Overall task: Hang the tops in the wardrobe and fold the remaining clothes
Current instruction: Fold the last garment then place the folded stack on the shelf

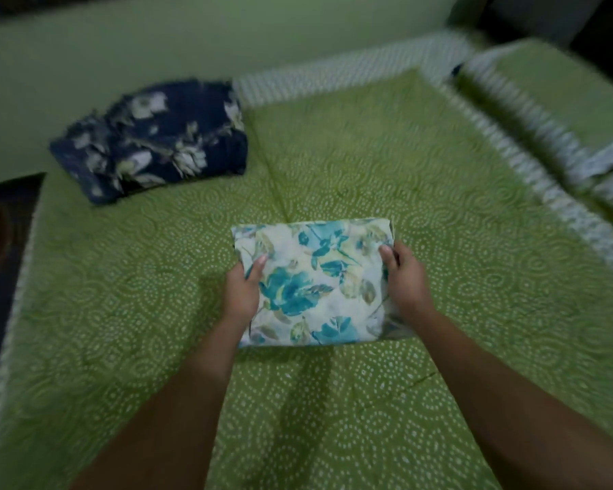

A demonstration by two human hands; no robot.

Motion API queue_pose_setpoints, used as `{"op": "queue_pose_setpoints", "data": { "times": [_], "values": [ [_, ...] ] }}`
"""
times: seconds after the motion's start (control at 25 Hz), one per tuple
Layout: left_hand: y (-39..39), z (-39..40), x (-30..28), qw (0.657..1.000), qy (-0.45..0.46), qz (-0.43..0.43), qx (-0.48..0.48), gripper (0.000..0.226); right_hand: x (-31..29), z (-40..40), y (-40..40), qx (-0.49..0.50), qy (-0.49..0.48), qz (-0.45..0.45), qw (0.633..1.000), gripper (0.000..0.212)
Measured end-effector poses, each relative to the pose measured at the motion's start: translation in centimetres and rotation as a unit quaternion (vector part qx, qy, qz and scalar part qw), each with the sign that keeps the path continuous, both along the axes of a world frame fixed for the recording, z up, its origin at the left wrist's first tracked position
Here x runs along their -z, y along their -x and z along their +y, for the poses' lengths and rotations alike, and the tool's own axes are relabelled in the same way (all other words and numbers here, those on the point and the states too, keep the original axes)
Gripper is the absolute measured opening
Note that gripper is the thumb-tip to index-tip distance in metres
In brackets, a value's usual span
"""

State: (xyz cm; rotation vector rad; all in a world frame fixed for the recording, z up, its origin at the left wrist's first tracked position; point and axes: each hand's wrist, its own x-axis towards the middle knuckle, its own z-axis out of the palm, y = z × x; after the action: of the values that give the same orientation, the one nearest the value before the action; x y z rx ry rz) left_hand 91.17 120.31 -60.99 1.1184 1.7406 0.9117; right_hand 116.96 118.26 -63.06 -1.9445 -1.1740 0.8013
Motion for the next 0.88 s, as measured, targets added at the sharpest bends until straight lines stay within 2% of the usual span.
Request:
{"op": "queue_pose_setpoints", "data": {
  "times": [0.08,0.24,0.36,0.48,0.72,0.88],
  "values": [
    [-0.2,-3.5,-6.4,0.999,-0.018,-0.035,-0.003,0.029,-5.6,-3.5,0.2,0.033,-0.006,-0.035,0.999,0.032],
    [-0.7,-7.8,-14.6,0.997,-0.022,-0.059,0.054,0.035,-15.0,-10.6,-0.4,0.093,-0.023,-0.059,0.994,0.02],
    [-2.4,-10.7,-20.8,0.992,-0.029,-0.072,0.097,0.038,-21.2,-16.0,-1.4,0.15,-0.026,-0.065,0.986,0.025],
    [-5.6,-12.9,-25.2,0.984,-0.037,-0.075,0.155,0.029,-25.3,-20.6,-3.6,0.197,-0.036,-0.073,0.977,0.031],
    [-18.1,-14.6,-30.9,0.961,-0.037,-0.105,0.254,0.027,-31.8,-26.9,-13.6,0.293,-0.045,-0.11,0.949,0.036],
    [-31.0,-15.6,-32.2,0.934,-0.021,-0.144,0.326,0.045,-34.0,-32.1,-23.6,0.365,-0.061,-0.105,0.923,0.036]
  ]
}}
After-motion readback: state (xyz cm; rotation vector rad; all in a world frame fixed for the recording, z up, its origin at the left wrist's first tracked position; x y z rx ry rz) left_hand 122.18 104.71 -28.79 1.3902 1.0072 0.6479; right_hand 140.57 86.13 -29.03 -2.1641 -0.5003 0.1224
